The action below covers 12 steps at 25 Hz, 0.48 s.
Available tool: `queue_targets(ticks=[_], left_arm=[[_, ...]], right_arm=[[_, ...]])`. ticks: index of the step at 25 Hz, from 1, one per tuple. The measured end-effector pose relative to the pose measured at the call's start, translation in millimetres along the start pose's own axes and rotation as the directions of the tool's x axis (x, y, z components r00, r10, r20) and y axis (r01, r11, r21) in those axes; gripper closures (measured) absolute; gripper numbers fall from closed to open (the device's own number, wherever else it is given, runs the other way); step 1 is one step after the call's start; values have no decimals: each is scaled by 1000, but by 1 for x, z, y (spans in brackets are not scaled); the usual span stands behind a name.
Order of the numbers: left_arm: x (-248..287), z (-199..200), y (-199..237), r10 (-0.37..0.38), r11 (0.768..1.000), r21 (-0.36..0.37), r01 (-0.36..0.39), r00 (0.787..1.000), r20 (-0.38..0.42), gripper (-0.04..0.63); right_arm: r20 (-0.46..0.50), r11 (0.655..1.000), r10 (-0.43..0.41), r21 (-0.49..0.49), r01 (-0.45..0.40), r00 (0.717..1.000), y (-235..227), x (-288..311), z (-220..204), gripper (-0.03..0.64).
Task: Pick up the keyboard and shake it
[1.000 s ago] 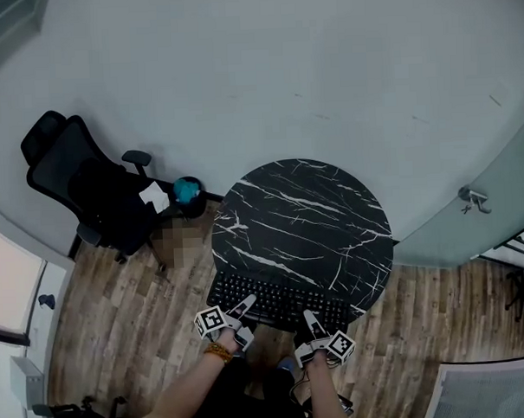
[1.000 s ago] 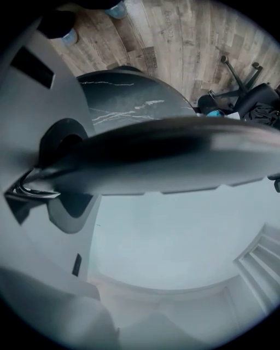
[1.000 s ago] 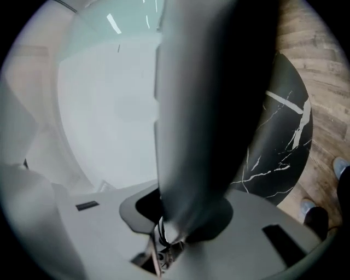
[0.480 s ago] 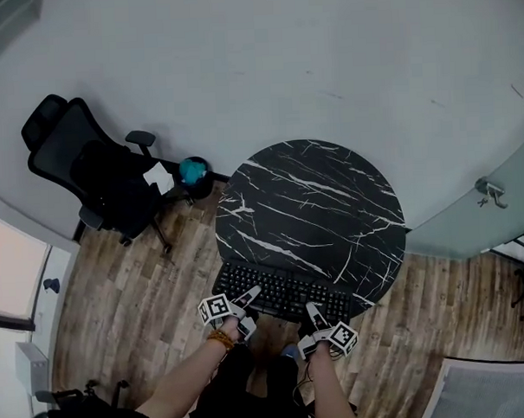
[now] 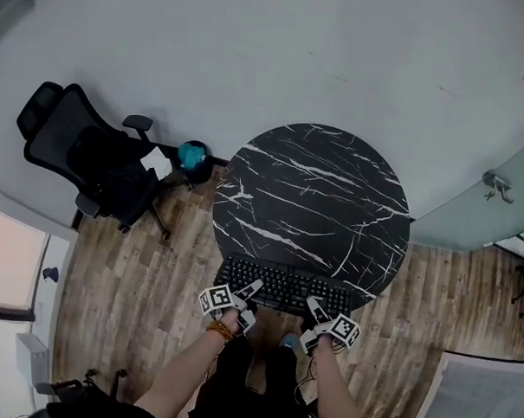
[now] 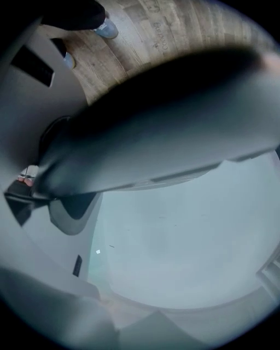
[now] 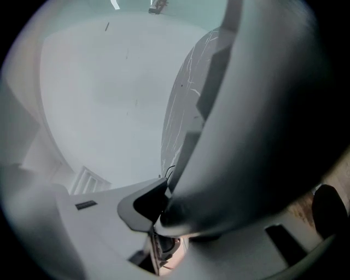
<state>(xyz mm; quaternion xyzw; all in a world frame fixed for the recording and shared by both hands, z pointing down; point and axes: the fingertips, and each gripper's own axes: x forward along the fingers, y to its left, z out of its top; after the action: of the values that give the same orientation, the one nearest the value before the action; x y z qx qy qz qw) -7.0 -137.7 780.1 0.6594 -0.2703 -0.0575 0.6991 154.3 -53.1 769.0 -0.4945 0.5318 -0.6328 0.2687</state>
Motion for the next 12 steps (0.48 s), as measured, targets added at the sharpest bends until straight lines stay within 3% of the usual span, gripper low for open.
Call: queue_targets(ticks=[6, 12], left_arm=[[4, 2, -2, -1, 1000, 7, 1, 1000, -15, 474], [4, -2, 0, 10, 999, -30, -12, 999, -42, 474]], right_arm=[[-24, 1000, -3, -28, 2, 1000, 0, -1, 2, 492], [-106, 999, 20, -25, -22, 994, 0, -3, -5, 489]])
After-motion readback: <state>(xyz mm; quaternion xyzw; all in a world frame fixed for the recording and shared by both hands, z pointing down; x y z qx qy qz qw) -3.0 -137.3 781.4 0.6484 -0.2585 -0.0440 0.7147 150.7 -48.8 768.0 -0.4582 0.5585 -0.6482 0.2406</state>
